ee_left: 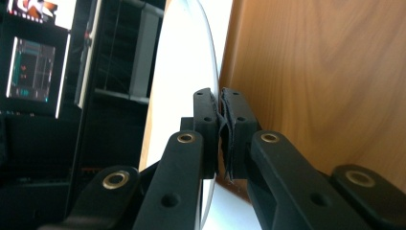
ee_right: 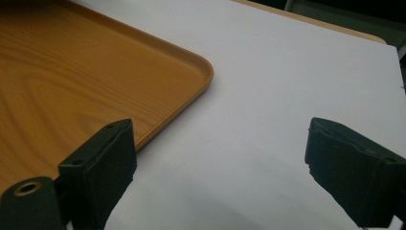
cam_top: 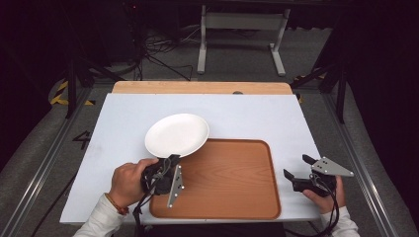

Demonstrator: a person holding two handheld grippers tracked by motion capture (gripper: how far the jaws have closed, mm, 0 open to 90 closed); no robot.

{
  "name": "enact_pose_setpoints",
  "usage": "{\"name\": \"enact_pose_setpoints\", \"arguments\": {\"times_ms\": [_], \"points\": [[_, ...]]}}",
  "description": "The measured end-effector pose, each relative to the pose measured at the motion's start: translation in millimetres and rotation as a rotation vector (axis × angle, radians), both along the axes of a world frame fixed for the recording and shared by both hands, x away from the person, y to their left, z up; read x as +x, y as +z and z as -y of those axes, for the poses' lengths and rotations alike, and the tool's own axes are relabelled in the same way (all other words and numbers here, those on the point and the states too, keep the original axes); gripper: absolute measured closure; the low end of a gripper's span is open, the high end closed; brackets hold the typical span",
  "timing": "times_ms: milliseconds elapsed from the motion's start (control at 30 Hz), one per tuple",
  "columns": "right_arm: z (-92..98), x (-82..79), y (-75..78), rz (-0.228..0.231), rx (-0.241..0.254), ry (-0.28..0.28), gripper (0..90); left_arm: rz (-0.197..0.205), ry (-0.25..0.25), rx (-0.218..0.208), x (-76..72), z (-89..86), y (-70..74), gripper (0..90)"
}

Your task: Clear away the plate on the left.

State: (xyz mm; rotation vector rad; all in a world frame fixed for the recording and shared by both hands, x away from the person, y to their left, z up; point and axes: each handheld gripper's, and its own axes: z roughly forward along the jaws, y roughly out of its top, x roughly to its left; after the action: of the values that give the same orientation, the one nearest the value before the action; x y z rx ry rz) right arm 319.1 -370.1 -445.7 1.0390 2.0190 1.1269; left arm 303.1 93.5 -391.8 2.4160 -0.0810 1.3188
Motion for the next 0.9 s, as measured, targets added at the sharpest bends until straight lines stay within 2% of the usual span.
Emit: {"name": "enact_pose_setpoints", "arguments": {"times_ms": [367,533,567,733,867,900], "points": [[0.1,-0.7,0.0,-0.001,-0.001,-0.003,11.0,0.008,-0.103,0.003,-20.9,22.7,4.6,86.0],[0.0,-0.3,-0.4,-0.003,-0.003,-0.005,11.0,-0.016,-0.149,-0.01,-29.4,32.1,2.2,85.7],[0.1,0.0,-0.9,-0.005,-0.005,-0.003,11.0,-0.026,-0.172,-0.005,-32.3,36.0,1.0,85.6],[0.8,0.3,-1.2,-0.007,-0.002,-0.006,11.0,-0.039,-0.207,0.017,-39.1,44.8,-4.5,85.3],[1.2,0.1,-1.2,-0.007,-0.004,-0.007,11.0,-0.058,-0.231,0.016,-41.7,49.4,-9.9,84.9],[1.3,0.1,-1.3,-0.006,-0.003,-0.006,11.0,-0.063,-0.24,0.03,-42.1,50.5,-10.2,84.9]]}}
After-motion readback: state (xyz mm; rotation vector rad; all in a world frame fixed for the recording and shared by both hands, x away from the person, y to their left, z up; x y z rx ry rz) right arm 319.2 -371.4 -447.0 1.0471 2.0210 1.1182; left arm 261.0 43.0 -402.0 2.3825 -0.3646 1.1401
